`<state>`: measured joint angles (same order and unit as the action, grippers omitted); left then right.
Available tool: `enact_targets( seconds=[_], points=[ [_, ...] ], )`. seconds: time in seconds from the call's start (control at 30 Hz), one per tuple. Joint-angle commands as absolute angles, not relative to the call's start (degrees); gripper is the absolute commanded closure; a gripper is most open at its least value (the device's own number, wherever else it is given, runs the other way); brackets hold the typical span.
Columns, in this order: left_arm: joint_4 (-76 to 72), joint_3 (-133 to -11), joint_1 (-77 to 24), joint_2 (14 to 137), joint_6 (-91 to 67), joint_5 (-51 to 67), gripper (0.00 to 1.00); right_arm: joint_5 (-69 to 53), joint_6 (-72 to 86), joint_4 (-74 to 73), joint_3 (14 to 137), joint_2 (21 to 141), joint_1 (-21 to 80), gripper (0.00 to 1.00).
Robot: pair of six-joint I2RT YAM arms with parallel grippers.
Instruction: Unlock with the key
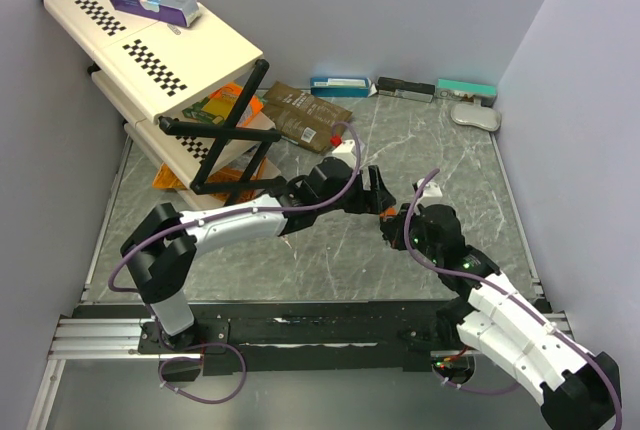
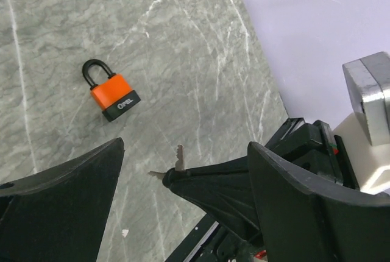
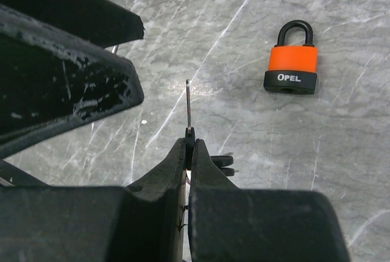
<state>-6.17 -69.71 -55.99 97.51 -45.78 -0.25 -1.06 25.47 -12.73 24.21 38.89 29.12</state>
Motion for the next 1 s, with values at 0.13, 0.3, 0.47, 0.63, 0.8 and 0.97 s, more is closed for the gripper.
enact_targets(
  seconds=[0.13, 0.3, 0.47, 0.63, 0.8, 0.97],
  points=[
    [-13.1, -67.1, -57.5, 95.0, -48.1, -1.9, 0.12, -0.1, 25.3, -10.4, 24.7, 38.8, 29.7, 1.00],
    [-8.8, -71.2, -57.6, 98.8, -47.1, -0.4, 0.13, -1.1, 25.8, -8.5, 24.4, 40.0, 29.8, 1.00],
    [-6.1, -74.1, -57.7, 103.5, -46.1, 1.9, 0.21, -0.1, 25.8, -9.0, 24.8, 40.2, 30.4, 1.00],
    [-2.7, -76.5, -58.3, 106.7, -44.8, 2.9, 0.33, 2.6, 25.6, -9.4, 24.4, 38.9, 30.8, 1.00],
    [-3.2, -76.5, -58.4, 108.2, -45.8, 5.5, 0.45, 4.7, 25.1, -9.5, 24.0, 38.8, 31.0, 1.00],
    [-4.7, -77.0, -58.8, 109.6, -46.5, 9.4, 0.63, 6.6, 25.0, -9.8, 24.0, 39.2, 31.1, 1.00]
  ],
)
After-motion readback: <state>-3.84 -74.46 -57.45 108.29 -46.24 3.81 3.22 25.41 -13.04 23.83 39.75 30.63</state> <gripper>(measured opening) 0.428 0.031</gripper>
